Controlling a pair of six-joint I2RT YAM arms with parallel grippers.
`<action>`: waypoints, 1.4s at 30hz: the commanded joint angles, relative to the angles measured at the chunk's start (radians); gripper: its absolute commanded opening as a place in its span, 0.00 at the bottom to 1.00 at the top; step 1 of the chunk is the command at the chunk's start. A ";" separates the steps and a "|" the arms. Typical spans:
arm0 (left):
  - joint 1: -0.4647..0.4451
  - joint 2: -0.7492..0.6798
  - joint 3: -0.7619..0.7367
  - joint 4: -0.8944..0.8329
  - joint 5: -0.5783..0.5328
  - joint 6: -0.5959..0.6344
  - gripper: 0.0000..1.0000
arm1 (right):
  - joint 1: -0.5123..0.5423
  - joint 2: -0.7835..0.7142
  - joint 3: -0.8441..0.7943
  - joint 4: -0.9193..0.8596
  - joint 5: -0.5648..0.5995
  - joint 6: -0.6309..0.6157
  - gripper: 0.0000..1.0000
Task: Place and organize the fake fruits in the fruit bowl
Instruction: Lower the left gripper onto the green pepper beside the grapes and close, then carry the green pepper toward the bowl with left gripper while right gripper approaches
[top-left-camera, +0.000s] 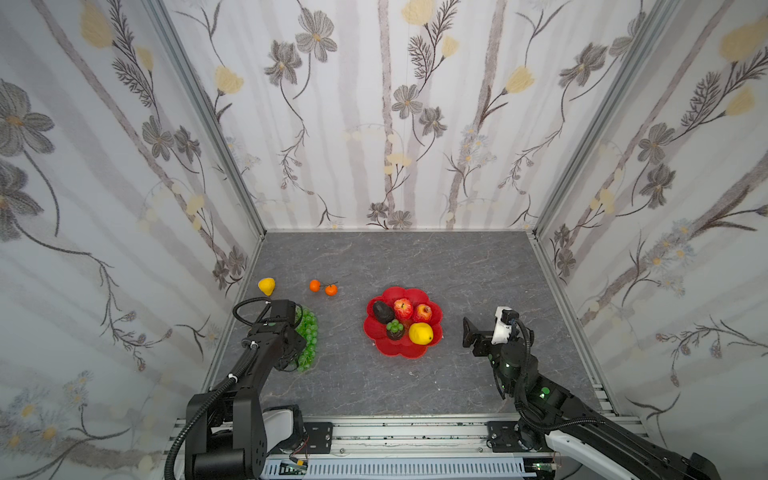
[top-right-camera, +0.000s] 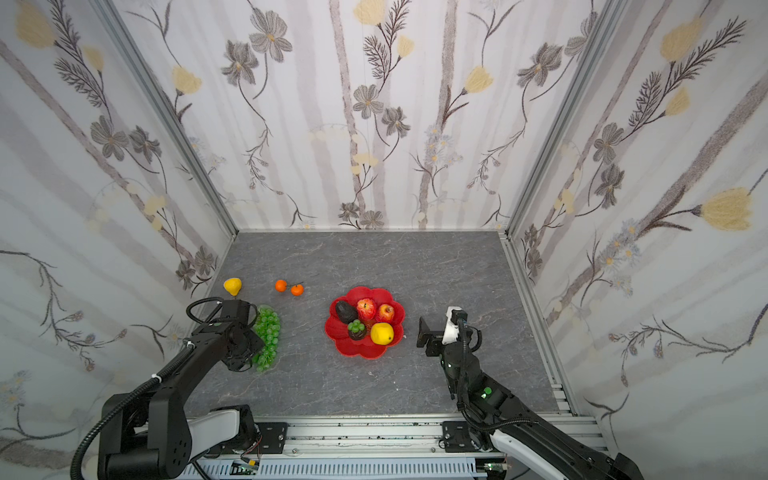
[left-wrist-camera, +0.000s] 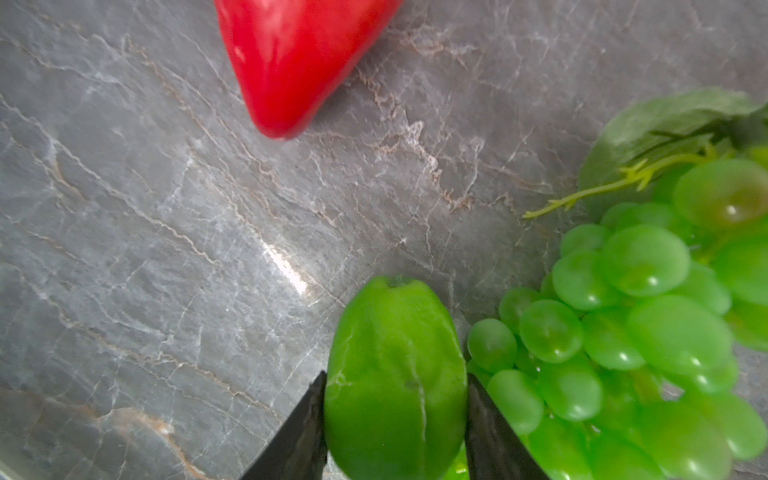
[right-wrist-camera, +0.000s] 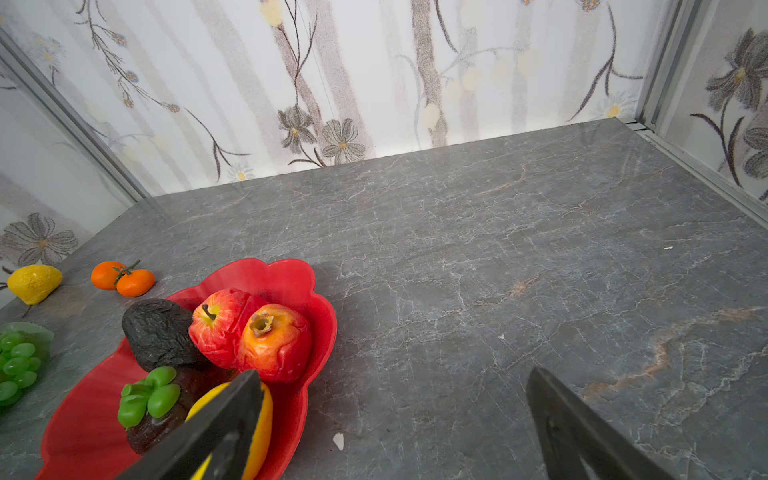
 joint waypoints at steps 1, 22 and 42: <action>0.002 -0.033 0.002 0.002 0.002 -0.003 0.48 | -0.001 0.003 0.004 0.036 -0.004 0.011 0.99; -0.161 -0.284 0.197 -0.016 0.193 0.126 0.47 | -0.005 0.025 0.009 0.049 -0.017 0.036 0.98; -0.813 -0.085 0.197 0.550 0.287 0.531 0.44 | -0.005 0.184 0.331 -0.165 -0.549 0.250 0.93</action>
